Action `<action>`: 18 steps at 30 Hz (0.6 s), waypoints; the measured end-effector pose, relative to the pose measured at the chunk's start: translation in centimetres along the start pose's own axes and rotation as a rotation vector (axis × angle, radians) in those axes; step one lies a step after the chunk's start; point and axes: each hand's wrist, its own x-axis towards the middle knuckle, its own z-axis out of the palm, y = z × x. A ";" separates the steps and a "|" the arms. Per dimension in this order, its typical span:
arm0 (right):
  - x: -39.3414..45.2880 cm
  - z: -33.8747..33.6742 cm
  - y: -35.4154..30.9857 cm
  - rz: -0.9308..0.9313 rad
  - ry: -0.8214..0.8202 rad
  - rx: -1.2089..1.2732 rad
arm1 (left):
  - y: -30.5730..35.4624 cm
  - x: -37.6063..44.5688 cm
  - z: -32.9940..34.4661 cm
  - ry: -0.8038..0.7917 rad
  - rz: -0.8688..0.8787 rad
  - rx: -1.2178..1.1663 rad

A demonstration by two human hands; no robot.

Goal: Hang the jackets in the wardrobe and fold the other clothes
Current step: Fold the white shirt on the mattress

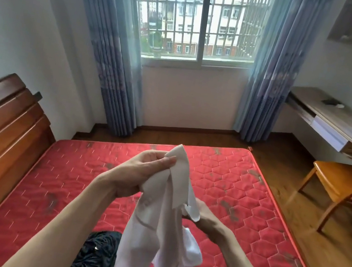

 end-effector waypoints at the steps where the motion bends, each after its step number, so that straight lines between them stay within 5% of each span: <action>1: 0.1 0.7 -0.1 -0.002 -0.019 0.024 | 0.4 -0.4 -0.3 -0.002 0.006 -0.005; 18: -3.4 -3.0 -5.6 -0.094 -0.166 0.077 | 3.0 -5.1 -7.1 -0.131 -0.106 0.407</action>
